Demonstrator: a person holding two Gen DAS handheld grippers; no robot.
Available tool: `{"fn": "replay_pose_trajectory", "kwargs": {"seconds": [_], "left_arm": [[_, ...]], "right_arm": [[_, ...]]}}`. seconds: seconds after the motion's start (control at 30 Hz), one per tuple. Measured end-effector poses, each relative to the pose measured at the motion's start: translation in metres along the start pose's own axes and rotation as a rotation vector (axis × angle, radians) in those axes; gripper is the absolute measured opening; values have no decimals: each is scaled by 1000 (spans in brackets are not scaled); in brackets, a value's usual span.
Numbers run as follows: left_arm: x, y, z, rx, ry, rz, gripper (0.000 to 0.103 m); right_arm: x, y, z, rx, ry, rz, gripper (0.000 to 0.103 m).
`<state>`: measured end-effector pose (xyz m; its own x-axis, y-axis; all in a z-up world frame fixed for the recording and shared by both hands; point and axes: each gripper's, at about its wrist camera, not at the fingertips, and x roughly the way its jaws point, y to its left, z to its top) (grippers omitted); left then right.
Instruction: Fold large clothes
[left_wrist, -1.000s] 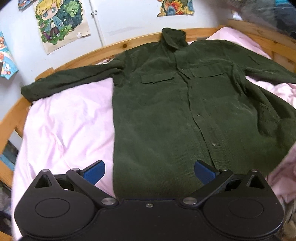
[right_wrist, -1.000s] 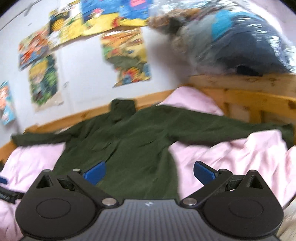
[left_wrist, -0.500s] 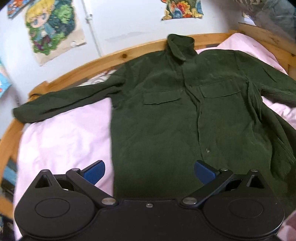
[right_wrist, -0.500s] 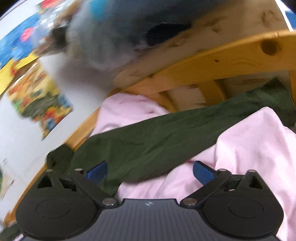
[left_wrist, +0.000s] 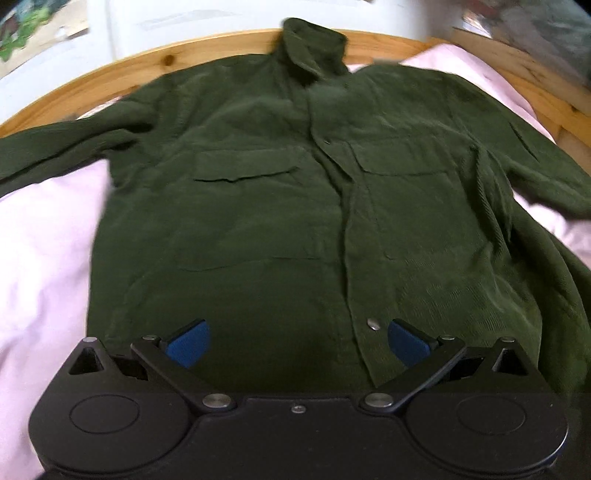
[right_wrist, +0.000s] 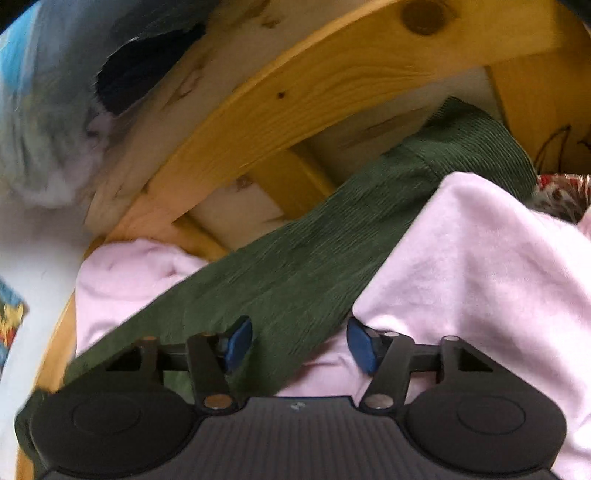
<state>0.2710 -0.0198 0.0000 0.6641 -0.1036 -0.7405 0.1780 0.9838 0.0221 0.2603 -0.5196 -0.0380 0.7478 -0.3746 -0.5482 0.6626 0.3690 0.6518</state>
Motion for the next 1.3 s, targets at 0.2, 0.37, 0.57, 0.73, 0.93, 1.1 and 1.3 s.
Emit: {"fn": "replay_pose_trajectory", "kwargs": {"seconds": [0.2, 0.37, 0.57, 0.73, 0.93, 1.1, 1.3], "left_arm": [[-19, 3, -14, 56, -23, 19, 102], [-44, 22, -25, 13, -16, 57, 102], [-73, 43, -30, -7, -56, 107, 102], [-89, 55, -32, -29, -88, 124, 102], [-91, 74, -38, -100, -93, 138, 102], [-94, 91, -42, -152, -105, 137, 102], [-95, 113, -43, -231, -144, 74, 102]], "right_arm": [[1, 11, -5, -6, -107, -49, 10], [-34, 74, -20, -387, -319, 18, 8], [-84, 196, -89, -1072, -663, 295, 7], [-122, 227, -226, -1763, -837, 642, 7], [-106, 171, -361, -2353, -653, 830, 10], [-96, 138, -371, -2415, -373, 885, 70], [-103, 163, -276, -2006, 57, 956, 97]]}}
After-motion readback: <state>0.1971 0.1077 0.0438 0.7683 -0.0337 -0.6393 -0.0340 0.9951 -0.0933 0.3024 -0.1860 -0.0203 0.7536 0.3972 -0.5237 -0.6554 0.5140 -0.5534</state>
